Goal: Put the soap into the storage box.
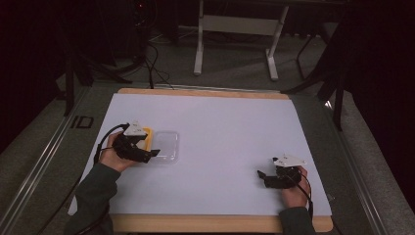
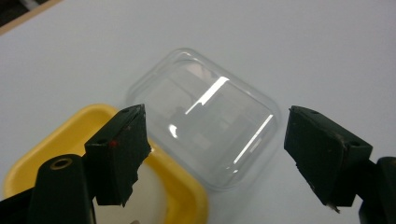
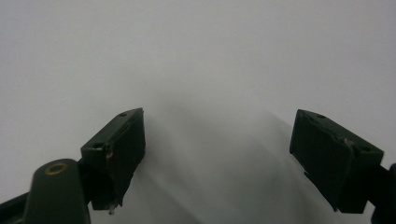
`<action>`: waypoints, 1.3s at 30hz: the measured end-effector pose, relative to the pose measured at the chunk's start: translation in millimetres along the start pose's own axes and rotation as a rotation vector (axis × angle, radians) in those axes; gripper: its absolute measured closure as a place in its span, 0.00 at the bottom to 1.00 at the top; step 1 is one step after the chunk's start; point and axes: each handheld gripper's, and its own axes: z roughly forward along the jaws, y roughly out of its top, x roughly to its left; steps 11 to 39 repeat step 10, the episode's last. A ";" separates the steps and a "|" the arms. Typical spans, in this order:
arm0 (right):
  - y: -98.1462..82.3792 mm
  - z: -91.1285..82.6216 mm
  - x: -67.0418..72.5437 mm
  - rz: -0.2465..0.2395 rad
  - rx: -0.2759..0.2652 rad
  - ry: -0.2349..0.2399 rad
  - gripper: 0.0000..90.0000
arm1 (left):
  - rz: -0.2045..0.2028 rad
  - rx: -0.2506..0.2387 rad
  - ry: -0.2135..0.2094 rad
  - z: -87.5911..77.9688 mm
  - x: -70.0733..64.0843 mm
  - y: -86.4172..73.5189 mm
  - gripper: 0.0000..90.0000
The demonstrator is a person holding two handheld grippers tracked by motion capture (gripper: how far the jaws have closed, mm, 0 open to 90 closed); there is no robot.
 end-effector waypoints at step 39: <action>0.1 0.7 -0.4 0.003 0.001 0.005 0.20 | 0.085 0.018 -0.052 10.9 -32.7 2.5 0.26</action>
